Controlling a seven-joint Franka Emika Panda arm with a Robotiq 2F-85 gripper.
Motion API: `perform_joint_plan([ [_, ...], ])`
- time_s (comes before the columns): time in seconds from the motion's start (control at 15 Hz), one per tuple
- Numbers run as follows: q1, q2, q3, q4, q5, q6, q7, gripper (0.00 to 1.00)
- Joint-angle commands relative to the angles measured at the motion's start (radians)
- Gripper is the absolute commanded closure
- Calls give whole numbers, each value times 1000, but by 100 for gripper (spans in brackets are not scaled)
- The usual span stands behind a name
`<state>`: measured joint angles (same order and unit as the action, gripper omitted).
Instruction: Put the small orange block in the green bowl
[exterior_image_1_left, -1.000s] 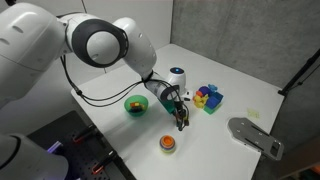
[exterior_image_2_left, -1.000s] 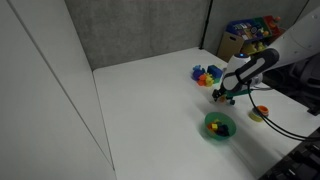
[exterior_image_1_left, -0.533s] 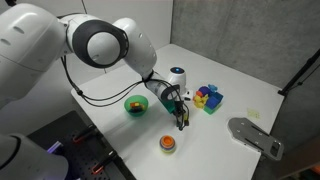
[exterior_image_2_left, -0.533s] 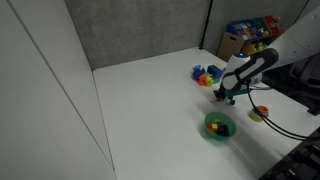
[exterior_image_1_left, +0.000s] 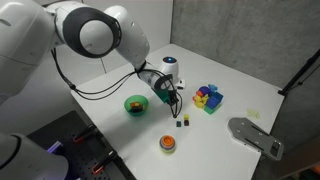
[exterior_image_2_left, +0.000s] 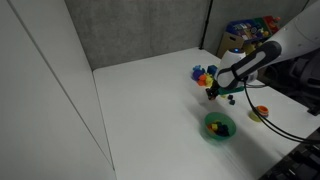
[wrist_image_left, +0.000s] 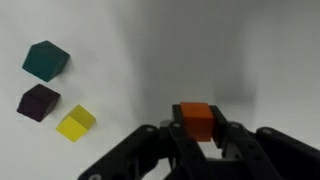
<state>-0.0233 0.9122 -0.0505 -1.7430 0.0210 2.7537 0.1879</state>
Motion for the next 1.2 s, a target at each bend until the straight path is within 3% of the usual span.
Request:
perform_joint_plan([
  [0.0,34,-152,30,-136,13,7,-31,91],
  [0.33,43,-331,91,-303,19,-13,-80,91],
  [0.93,43,-577,157,-570,38,-155,-191,88],
  [1.0,46,-596,163,-586,41,-171,-198,45],
  [1.13,52,-635,170,-614,43,-197,-203,39],
])
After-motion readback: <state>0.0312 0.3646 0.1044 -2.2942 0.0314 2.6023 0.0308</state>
